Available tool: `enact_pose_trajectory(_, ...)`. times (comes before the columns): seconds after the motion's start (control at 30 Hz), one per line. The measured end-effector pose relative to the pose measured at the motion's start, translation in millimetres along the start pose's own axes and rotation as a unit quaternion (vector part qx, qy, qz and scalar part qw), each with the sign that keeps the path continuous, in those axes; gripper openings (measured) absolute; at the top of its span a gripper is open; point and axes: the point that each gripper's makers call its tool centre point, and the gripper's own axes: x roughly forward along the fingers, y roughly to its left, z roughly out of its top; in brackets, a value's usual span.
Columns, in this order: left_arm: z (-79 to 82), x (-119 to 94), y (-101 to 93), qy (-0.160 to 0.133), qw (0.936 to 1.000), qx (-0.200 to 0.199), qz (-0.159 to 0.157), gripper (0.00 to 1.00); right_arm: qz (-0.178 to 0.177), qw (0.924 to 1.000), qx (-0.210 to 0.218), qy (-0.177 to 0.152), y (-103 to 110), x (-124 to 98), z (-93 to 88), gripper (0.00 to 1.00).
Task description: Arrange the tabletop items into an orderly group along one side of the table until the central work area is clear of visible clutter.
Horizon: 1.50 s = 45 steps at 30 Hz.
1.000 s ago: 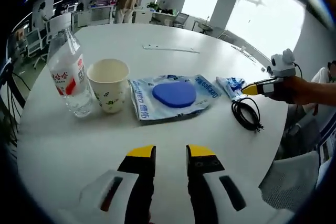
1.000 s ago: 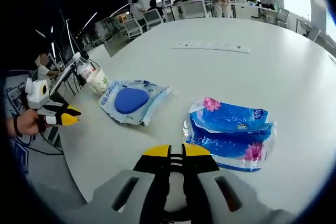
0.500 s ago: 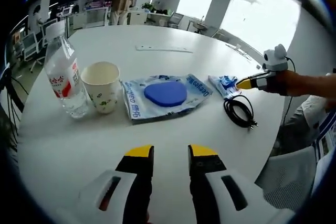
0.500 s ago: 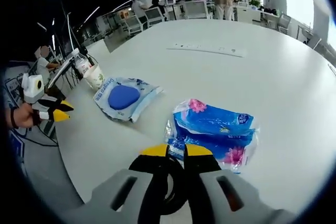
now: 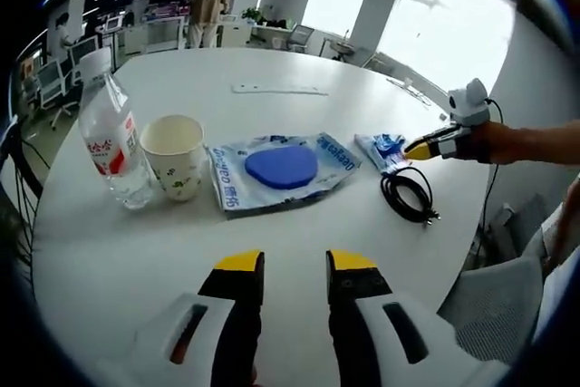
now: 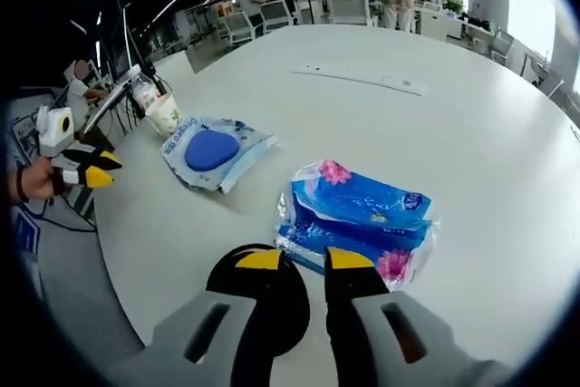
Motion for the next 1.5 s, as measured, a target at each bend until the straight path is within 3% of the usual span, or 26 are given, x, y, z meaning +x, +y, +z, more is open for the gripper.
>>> enact_pose_trajectory(0.27, 2.9, -4.1, -0.9, -0.003, 1.0, 0.006, -0.001, 0.28, 0.023, 0.9985, -0.023, 0.043, 17.0, 6.4, -23.9, 0.25)
enact_pose_trajectory(0.53, 11.8, -11.1, -0.7, -0.013, 0.9999, 0.005, 0.002, 0.27, 0.01, 0.9953, -0.057, 0.077, 16.3, 13.6, -36.6, 0.21)
enact_pose_trajectory(0.73, 12.6, -12.4, 1.8, -0.016, 0.9998, 0.006, 0.005, 0.27, 0.002, 0.9941, -0.068, 0.084, 13.3, 14.0, -39.3, 0.09)
enact_pose_trajectory(0.87, 11.0, -14.6, 1.4, -0.016, 0.9998, 0.003, 0.006, 0.27, -0.008, 0.9961, -0.054, 0.069, 11.7, 12.5, -35.4, 0.0)
enact_pose_trajectory(1.0, 10.1, -15.3, 0.4, -0.016, 0.9999, 0.003, 0.006, 0.27, 0.012, 0.996, -0.053, 0.071, 21.5, 12.6, -36.2, 0.0)
enact_pose_trajectory(1.5, 10.0, -19.2, 1.6, -0.02, 0.9998, 0.001, 0.005, 0.27, 0.013, 0.998, -0.035, 0.051, 42.1, 24.4, -18.6, 0.0)
